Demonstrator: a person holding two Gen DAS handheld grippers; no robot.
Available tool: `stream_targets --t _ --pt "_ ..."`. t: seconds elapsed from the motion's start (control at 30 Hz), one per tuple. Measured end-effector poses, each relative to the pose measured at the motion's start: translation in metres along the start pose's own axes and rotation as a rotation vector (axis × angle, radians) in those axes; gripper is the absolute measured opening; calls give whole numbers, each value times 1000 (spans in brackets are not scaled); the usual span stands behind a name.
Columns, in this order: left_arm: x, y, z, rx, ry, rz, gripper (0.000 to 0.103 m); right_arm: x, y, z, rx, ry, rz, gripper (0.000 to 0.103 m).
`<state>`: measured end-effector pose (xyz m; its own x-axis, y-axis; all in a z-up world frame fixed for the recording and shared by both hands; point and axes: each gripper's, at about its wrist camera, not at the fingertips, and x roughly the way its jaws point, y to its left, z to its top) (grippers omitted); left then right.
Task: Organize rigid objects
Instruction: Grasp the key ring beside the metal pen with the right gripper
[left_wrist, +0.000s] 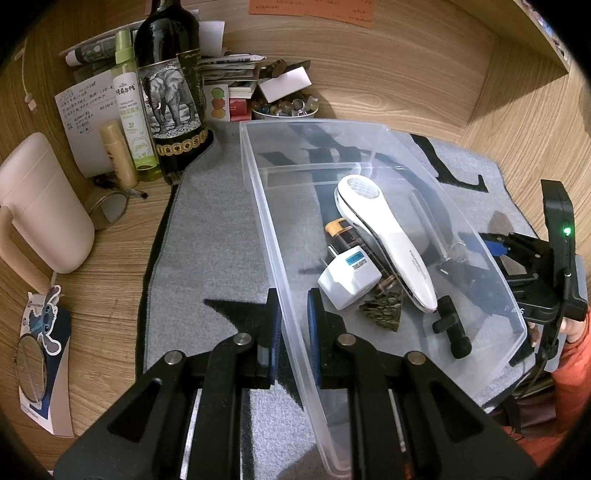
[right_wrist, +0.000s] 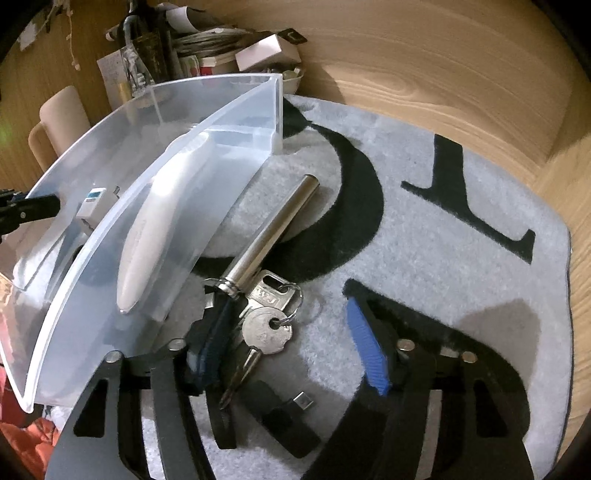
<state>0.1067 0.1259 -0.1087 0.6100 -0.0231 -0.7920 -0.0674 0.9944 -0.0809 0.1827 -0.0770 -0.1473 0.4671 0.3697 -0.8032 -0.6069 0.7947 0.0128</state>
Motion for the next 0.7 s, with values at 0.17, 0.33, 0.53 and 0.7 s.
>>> stream_targets --t 0.17,0.33,0.53,0.7 --pt "0 0 1 1 3 0 13 0 -1 4 9 -11 -6 24" --pt "-1 0 1 1 4 -1 13 -1 -9 4 38 -17 -2 23" --pt "-1 0 1 2 4 0 13 -10 -17 4 64 -42 -15 23" --pt "-1 1 1 2 3 0 13 -29 -24 9 81 -98 -28 23"
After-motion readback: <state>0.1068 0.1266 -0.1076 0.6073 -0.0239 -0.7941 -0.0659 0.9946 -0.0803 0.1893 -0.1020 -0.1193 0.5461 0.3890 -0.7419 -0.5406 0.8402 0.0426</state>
